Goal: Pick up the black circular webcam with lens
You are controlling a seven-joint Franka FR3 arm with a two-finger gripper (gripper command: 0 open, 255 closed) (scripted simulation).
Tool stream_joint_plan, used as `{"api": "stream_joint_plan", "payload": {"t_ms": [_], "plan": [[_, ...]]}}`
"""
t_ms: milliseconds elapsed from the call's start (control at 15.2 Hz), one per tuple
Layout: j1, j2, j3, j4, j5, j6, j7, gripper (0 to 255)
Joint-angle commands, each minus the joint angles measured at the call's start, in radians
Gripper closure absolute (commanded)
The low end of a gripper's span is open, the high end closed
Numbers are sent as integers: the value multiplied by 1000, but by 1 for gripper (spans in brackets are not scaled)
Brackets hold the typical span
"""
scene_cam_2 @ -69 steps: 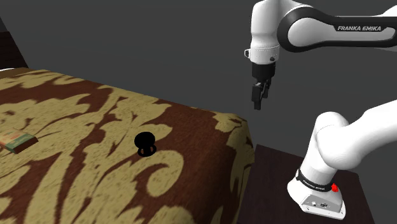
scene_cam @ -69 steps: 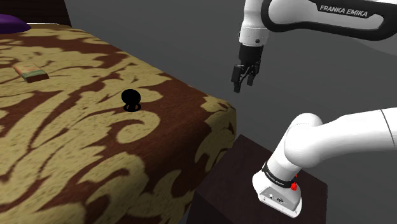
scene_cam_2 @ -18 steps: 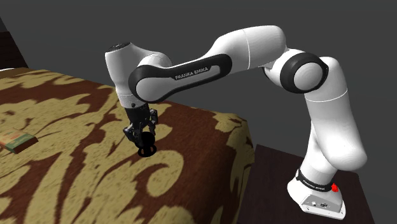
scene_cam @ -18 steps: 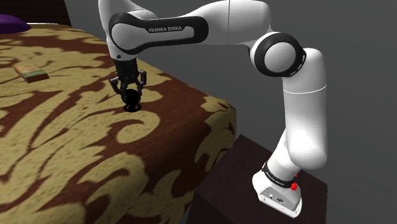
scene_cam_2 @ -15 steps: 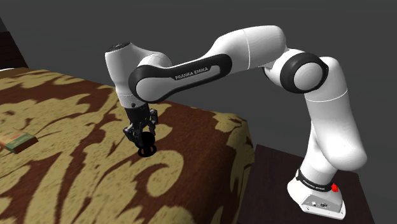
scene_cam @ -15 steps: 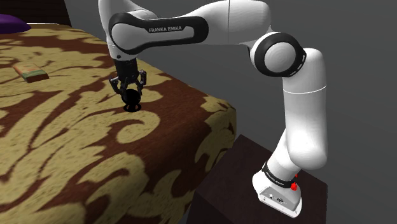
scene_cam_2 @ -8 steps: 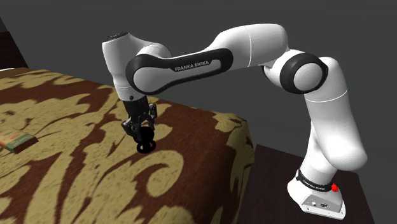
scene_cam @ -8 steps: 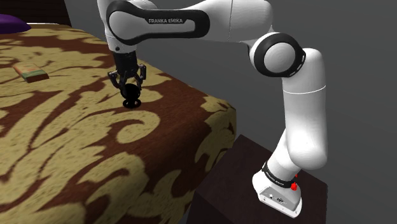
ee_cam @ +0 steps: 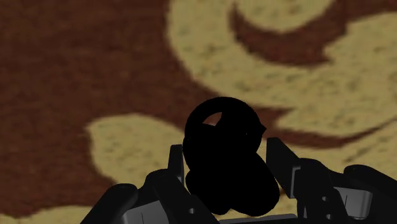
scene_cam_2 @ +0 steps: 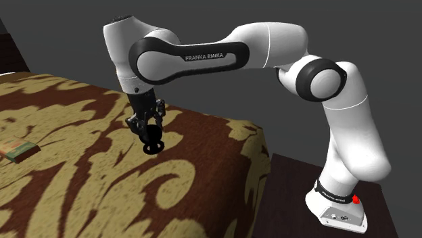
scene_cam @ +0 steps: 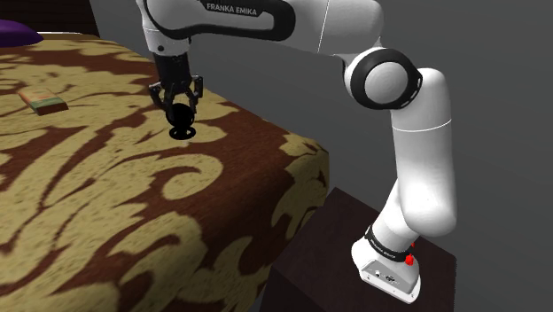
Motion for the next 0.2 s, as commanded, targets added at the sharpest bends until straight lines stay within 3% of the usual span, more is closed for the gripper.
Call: {"api": "stream_joint_plan", "payload": {"t_ms": [0, 132], "plan": [[6, 10, -1, 43, -2, -33, -2, 255], [6, 11, -1, 46, -2, -36, -3, 255]]}}
